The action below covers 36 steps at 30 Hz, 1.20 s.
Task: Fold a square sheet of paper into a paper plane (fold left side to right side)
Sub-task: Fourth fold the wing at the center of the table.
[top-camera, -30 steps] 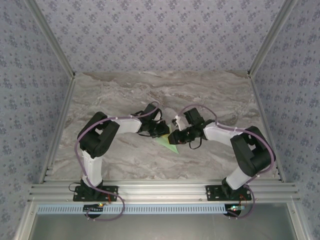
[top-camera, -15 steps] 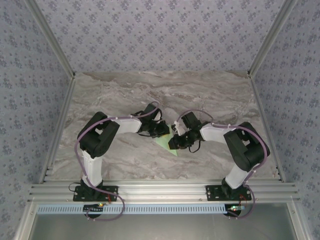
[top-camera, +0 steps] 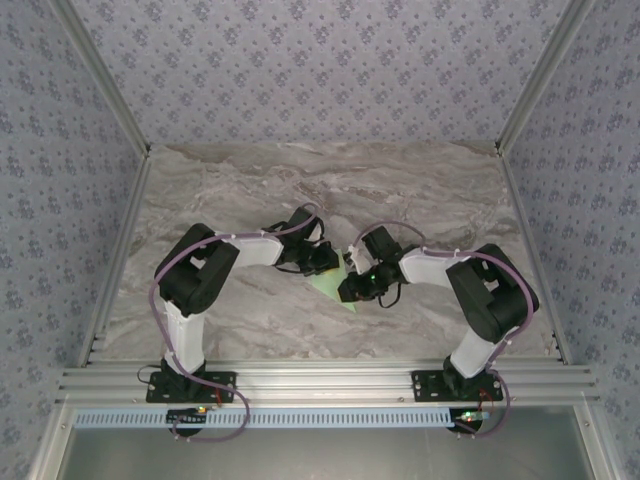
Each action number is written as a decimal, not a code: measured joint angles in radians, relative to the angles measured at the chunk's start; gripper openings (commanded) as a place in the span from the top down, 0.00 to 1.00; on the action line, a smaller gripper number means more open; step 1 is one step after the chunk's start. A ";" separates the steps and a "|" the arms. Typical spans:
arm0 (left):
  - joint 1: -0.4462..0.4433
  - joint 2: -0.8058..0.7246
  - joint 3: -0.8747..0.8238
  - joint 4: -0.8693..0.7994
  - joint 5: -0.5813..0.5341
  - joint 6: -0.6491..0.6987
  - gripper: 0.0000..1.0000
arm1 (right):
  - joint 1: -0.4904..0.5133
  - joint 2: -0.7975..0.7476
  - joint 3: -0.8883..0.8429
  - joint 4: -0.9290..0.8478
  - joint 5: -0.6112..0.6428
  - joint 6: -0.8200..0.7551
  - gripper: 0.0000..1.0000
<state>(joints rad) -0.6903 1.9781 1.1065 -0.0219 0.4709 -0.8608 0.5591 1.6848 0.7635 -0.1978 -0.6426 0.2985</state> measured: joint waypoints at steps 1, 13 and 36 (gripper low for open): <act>0.000 0.000 0.000 0.000 0.000 0.000 0.89 | 0.000 -0.001 0.000 0.002 0.000 0.000 0.79; -0.004 0.000 0.000 -0.004 0.002 0.000 0.89 | 0.015 -0.045 -0.043 -0.005 0.018 -0.001 0.80; -0.011 0.000 -0.003 -0.009 0.016 0.000 0.89 | 0.044 -0.126 -0.108 -0.043 0.053 0.000 0.80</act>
<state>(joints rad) -0.7013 1.9778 1.1038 -0.0307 0.4873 -0.8604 0.6029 1.5593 0.6556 -0.2409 -0.5896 0.2985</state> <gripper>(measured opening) 0.106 0.199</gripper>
